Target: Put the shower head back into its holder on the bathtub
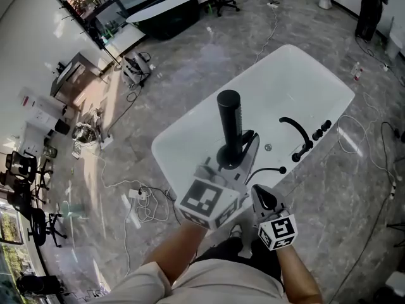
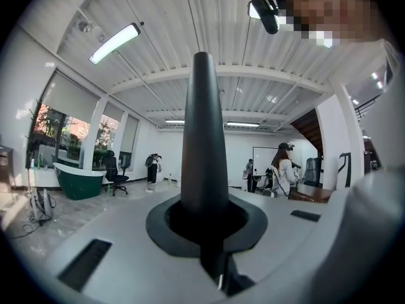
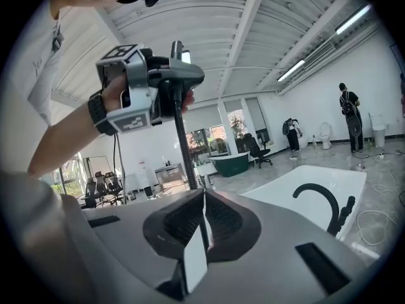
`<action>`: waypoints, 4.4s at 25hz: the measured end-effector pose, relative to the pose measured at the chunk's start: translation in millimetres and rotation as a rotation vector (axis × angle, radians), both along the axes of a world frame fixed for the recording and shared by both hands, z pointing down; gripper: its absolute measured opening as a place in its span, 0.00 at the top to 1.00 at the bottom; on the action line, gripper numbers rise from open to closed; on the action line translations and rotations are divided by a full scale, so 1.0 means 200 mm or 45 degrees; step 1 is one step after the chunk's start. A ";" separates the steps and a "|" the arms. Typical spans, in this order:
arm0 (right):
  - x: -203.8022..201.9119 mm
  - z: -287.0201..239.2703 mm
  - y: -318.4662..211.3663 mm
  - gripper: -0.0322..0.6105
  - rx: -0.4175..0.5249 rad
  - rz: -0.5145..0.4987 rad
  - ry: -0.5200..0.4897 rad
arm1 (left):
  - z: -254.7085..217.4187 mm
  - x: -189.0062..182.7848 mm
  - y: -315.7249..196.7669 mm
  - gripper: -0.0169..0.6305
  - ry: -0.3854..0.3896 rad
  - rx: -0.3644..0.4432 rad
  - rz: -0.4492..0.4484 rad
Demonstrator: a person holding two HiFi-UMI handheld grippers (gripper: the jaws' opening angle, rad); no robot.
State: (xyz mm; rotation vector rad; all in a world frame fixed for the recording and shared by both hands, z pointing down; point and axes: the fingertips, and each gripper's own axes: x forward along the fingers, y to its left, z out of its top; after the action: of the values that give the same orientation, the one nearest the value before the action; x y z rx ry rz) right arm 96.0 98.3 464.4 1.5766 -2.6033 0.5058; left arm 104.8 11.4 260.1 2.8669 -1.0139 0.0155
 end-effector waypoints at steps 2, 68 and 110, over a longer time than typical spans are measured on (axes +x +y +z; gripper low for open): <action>-0.03 0.09 -0.01 0.93 -0.025 -0.009 0.018 | -0.01 0.00 -0.01 0.92 0.017 0.001 0.005; 0.32 1.23 -0.14 0.84 -0.497 0.193 0.258 | 0.31 -0.46 -0.53 0.92 0.899 -0.716 -0.210; 1.34 -0.92 -0.35 0.84 0.416 0.594 0.164 | 0.63 0.28 -0.11 0.92 0.122 -0.471 -0.081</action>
State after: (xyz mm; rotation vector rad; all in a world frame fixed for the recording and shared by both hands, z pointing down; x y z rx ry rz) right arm 364.5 28.5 279.4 2.2494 -2.3043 -0.0163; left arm 160.1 -11.5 386.4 2.4775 -0.9675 0.0544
